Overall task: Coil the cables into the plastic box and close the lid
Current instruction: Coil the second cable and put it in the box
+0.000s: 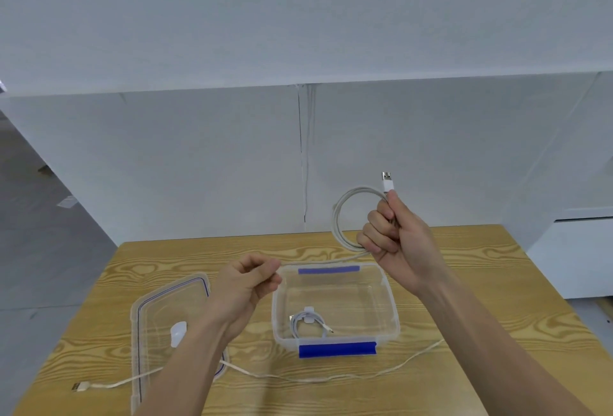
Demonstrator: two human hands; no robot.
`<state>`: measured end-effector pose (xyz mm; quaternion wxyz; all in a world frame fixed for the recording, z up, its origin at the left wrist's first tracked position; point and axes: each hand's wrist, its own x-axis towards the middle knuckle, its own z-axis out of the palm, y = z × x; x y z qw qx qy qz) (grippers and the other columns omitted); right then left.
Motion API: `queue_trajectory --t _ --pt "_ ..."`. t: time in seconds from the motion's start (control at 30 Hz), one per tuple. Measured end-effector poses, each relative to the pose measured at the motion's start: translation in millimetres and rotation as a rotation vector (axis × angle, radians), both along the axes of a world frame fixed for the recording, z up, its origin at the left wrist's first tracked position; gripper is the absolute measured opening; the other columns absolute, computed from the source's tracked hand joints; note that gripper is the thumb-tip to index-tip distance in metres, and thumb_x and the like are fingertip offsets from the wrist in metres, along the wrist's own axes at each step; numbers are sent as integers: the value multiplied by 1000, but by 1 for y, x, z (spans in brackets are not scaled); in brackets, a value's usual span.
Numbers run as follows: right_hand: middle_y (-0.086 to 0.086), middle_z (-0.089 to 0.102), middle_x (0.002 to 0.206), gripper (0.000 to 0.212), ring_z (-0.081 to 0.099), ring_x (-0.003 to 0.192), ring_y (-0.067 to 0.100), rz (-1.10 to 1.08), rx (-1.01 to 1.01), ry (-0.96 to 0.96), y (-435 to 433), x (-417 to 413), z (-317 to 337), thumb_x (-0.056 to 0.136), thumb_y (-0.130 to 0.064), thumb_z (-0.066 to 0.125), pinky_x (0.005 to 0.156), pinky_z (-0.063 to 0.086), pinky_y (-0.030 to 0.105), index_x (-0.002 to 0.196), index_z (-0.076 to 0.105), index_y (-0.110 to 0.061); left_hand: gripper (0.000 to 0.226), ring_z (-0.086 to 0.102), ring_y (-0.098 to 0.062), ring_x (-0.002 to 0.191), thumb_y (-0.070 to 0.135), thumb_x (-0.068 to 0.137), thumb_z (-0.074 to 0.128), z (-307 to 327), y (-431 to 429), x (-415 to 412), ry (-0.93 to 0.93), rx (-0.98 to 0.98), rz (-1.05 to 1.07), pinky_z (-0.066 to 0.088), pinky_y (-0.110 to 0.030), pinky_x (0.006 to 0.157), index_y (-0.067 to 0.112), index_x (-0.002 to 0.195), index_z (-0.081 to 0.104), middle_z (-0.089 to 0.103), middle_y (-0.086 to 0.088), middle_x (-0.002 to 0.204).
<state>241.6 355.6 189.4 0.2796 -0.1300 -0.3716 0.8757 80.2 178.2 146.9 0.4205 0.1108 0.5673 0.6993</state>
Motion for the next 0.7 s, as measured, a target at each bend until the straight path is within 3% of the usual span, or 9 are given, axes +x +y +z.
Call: queue_trajectory --t 0.1,0.23,0.33,0.47,0.57,0.7 --pt "-7 22 46 37 20 37 8 -10 20 -5 -2 -3 -2 97 -37 38 43 26 24 66 28 -19 17 67 -15 56 -1 63 69 -5 1 -2 -120 89 101 56 -18 54 2 76 59 64 -8 65" --pt "-7 22 46 37 20 37 8 1 60 -17 -5 -8 -6 97 -37 38 45 21 26 65 29 -18 21 65 -12 53 -10 83 57 -9 4 -3 -249 100 218 54 -16 51 6 97 56 62 -11 72" --pt "-7 22 46 37 20 37 7 15 81 -35 -7 -11 -8 97 -37 38 44 22 25 65 30 -18 28 60 -12 52 -6 86 55 -14 7 -5 -405 184 290 52 -17 48 9 109 54 60 -9 73" --pt "-7 22 46 38 20 37 7 18 111 -65 -9 -13 -9 96 -37 38 42 24 24 65 28 -18 10 58 -7 49 2 88 55 -16 11 -7 -497 273 308 49 -14 46 3 98 56 57 -7 75" --pt "-7 22 45 38 18 37 7 19 81 -61 -14 -16 -9 94 -38 40 41 23 23 63 29 -18 10 54 -5 49 9 90 56 -11 16 0 -366 202 285 46 -14 44 1 88 62 61 -4 70" --pt "-8 21 44 40 12 39 10 38 59 -74 -23 -22 -10 95 -38 38 43 19 25 62 30 -18 13 45 -8 45 13 92 56 -2 24 12 113 -5 178 35 -20 42 10 89 68 70 0 73"
